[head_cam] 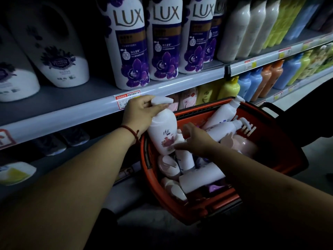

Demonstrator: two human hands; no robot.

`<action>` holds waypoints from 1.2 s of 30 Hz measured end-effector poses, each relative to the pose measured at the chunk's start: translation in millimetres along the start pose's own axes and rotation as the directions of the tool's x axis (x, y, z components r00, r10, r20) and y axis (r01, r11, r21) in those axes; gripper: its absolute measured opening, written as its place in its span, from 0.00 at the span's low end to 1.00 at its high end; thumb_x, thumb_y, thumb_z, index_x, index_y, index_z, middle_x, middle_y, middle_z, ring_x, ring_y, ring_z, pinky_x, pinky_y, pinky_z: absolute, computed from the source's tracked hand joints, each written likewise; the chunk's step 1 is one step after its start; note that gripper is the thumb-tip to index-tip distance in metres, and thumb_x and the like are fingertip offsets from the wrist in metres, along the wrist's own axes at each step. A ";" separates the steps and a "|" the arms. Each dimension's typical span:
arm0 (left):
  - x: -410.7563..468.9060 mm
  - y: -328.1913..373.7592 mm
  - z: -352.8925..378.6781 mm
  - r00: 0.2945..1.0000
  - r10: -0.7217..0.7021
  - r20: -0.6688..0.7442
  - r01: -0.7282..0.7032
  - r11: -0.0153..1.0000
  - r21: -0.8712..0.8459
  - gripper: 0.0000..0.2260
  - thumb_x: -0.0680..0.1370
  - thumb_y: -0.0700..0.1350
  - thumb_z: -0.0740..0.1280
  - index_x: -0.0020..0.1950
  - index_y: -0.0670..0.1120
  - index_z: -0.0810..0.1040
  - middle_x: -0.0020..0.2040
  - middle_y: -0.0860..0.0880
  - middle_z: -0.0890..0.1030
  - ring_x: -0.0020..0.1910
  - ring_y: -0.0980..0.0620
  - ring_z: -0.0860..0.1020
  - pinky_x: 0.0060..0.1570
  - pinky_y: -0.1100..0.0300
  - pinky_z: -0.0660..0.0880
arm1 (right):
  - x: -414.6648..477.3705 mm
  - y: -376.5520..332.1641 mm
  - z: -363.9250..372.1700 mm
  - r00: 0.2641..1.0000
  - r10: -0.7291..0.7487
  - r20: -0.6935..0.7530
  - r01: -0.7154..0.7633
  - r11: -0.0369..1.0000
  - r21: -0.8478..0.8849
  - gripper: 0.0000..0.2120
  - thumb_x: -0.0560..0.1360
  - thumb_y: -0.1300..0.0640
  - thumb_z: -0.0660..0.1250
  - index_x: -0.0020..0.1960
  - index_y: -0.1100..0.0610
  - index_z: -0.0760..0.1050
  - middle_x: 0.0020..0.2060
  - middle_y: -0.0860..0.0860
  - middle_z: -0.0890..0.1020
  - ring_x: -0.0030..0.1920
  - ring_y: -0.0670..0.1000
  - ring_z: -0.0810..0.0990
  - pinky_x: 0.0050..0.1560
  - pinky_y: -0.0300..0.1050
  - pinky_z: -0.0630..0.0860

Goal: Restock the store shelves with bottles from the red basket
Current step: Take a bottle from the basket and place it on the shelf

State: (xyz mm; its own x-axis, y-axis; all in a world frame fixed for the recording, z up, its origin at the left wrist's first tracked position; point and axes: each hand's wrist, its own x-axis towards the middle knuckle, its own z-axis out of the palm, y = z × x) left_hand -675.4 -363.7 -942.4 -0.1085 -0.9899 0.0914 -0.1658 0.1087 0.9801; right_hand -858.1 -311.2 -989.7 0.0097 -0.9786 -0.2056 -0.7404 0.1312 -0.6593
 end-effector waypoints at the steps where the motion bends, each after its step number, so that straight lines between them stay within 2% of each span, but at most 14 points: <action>1: -0.8 5.4 -2.3 1.000 -0.002 -0.003 0.002 0.999 -0.040 0.10 0.70 0.45 0.78 0.49 0.45 0.85 0.48 0.43 0.86 0.46 0.51 0.83 0.57 0.49 0.78 | -1.2 -3.8 -0.8 1.000 0.004 -0.007 -0.004 1.000 0.031 0.37 0.63 0.47 0.81 0.66 0.56 0.68 0.57 0.50 0.79 0.54 0.52 0.78 0.51 0.45 0.74; 4: -4.8 18.8 -8.7 0.999 -0.041 0.002 0.041 0.989 -0.144 0.17 0.67 0.51 0.78 0.50 0.41 0.84 0.52 0.37 0.84 0.46 0.48 0.80 0.58 0.44 0.77 | -2.8 -14.5 -3.1 1.000 -0.028 -0.011 0.029 0.983 0.179 0.39 0.56 0.46 0.83 0.63 0.52 0.72 0.54 0.48 0.82 0.54 0.50 0.81 0.57 0.50 0.79; 7: -12.9 29.4 -9.6 0.996 -0.084 0.023 0.087 0.977 -0.195 0.10 0.71 0.47 0.76 0.50 0.43 0.85 0.51 0.41 0.85 0.49 0.47 0.82 0.59 0.45 0.78 | -8.6 -26.0 -12.1 0.995 -0.072 0.062 0.047 0.942 0.333 0.28 0.58 0.59 0.84 0.54 0.54 0.77 0.48 0.51 0.85 0.51 0.52 0.83 0.54 0.53 0.81; 10: -18.3 38.0 -13.1 0.993 -0.116 0.028 0.119 0.963 -0.243 0.07 0.72 0.47 0.76 0.46 0.45 0.85 0.51 0.40 0.85 0.50 0.45 0.82 0.57 0.44 0.78 | -18.0 -34.8 -20.8 0.992 -0.078 0.104 0.028 0.909 0.417 0.27 0.57 0.60 0.85 0.53 0.57 0.80 0.47 0.52 0.87 0.50 0.54 0.85 0.53 0.53 0.82; 13: -22.4 43.2 -22.8 0.991 -0.128 0.032 0.132 0.961 -0.244 0.16 0.71 0.54 0.76 0.51 0.43 0.83 0.53 0.40 0.84 0.55 0.43 0.82 0.60 0.43 0.77 | -28.6 -45.1 -22.3 0.991 -0.100 0.088 0.045 0.875 0.482 0.25 0.59 0.62 0.83 0.54 0.61 0.80 0.47 0.55 0.86 0.49 0.56 0.85 0.51 0.51 0.83; 15: -30.4 42.6 -30.0 0.983 -0.155 0.098 0.172 0.963 -0.207 0.21 0.72 0.57 0.74 0.56 0.42 0.82 0.54 0.42 0.84 0.56 0.45 0.82 0.60 0.46 0.77 | -35.8 -56.0 -22.7 0.991 -0.109 0.073 0.049 0.827 0.560 0.23 0.62 0.63 0.82 0.54 0.63 0.80 0.47 0.57 0.86 0.49 0.56 0.85 0.48 0.50 0.83; 18: -51.8 38.2 -45.2 0.943 -0.217 0.251 0.249 0.963 -0.106 0.19 0.74 0.53 0.72 0.60 0.44 0.80 0.56 0.44 0.84 0.57 0.47 0.82 0.59 0.50 0.78 | -45.3 -77.9 -24.0 0.993 -0.117 0.029 0.062 0.705 0.707 0.20 0.66 0.65 0.78 0.57 0.67 0.79 0.50 0.61 0.85 0.52 0.61 0.84 0.51 0.54 0.82; 21: -75.9 42.2 -66.6 0.927 -0.180 0.330 0.248 0.953 -0.176 0.20 0.72 0.51 0.73 0.62 0.46 0.79 0.57 0.47 0.84 0.59 0.48 0.81 0.61 0.49 0.76 | -57.5 -107.6 -25.0 0.988 -0.150 -0.035 0.121 0.617 0.777 0.17 0.70 0.64 0.75 0.57 0.68 0.79 0.52 0.62 0.84 0.50 0.58 0.84 0.47 0.47 0.82; 24: -96.1 57.8 -89.6 0.966 -0.086 0.244 0.160 0.940 -0.301 0.21 0.70 0.44 0.75 0.62 0.47 0.78 0.57 0.46 0.84 0.58 0.47 0.82 0.59 0.49 0.78 | -72.2 -139.6 -27.6 0.977 -0.199 -0.075 0.182 0.602 0.778 0.15 0.72 0.58 0.74 0.56 0.66 0.81 0.51 0.61 0.85 0.52 0.57 0.84 0.55 0.52 0.81; 28: -120.0 90.2 -125.8 0.990 -0.033 0.138 0.077 0.942 -0.327 0.19 0.73 0.38 0.72 0.63 0.48 0.76 0.55 0.46 0.85 0.55 0.48 0.83 0.52 0.53 0.81 | -90.4 -193.6 -28.8 0.946 -0.316 -0.067 0.252 0.593 0.765 0.15 0.74 0.58 0.72 0.57 0.66 0.79 0.51 0.62 0.85 0.52 0.59 0.84 0.54 0.54 0.81; 30: -127.9 105.2 -151.2 0.997 -0.015 0.074 0.039 0.940 -0.340 0.19 0.74 0.39 0.71 0.65 0.47 0.75 0.56 0.46 0.84 0.55 0.49 0.83 0.52 0.53 0.81 | -93.8 -226.4 -26.0 0.934 -0.355 -0.037 0.260 0.606 0.752 0.16 0.75 0.56 0.71 0.57 0.67 0.78 0.51 0.63 0.84 0.50 0.58 0.84 0.49 0.54 0.82; 33: -143.0 123.8 -193.1 1.000 0.009 0.004 -0.007 0.935 -0.353 0.21 0.72 0.41 0.71 0.65 0.44 0.75 0.57 0.43 0.84 0.56 0.45 0.83 0.52 0.49 0.81 | -101.7 -277.7 -24.5 0.896 -0.440 0.062 0.293 0.690 0.662 0.08 0.75 0.62 0.70 0.54 0.62 0.79 0.48 0.58 0.85 0.46 0.53 0.83 0.46 0.47 0.81; 35: -155.9 138.7 -220.4 0.998 0.016 -0.056 -0.034 0.936 -0.350 0.22 0.70 0.42 0.72 0.64 0.43 0.75 0.57 0.43 0.84 0.56 0.45 0.82 0.52 0.48 0.81 | -107.0 -308.7 -25.3 0.845 -0.509 0.161 0.332 0.737 0.589 0.10 0.73 0.68 0.69 0.52 0.58 0.78 0.48 0.58 0.84 0.47 0.53 0.83 0.50 0.51 0.80; 36: -162.9 146.4 -234.0 0.995 0.023 -0.093 -0.054 0.936 -0.347 0.23 0.70 0.43 0.72 0.64 0.43 0.75 0.57 0.44 0.84 0.56 0.46 0.82 0.53 0.48 0.81 | -110.4 -323.9 -25.7 0.812 -0.548 0.200 0.361 0.741 0.566 0.12 0.72 0.68 0.70 0.54 0.58 0.78 0.50 0.59 0.84 0.49 0.55 0.84 0.51 0.54 0.80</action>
State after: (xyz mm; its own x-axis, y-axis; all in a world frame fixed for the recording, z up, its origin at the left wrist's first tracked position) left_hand -452.6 -207.9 -772.6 -0.0203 -0.9913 0.1298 0.1903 0.1236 0.9739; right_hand -636.6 -249.7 -735.0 0.5480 -0.8350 0.0498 -0.1644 -0.1659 -0.9723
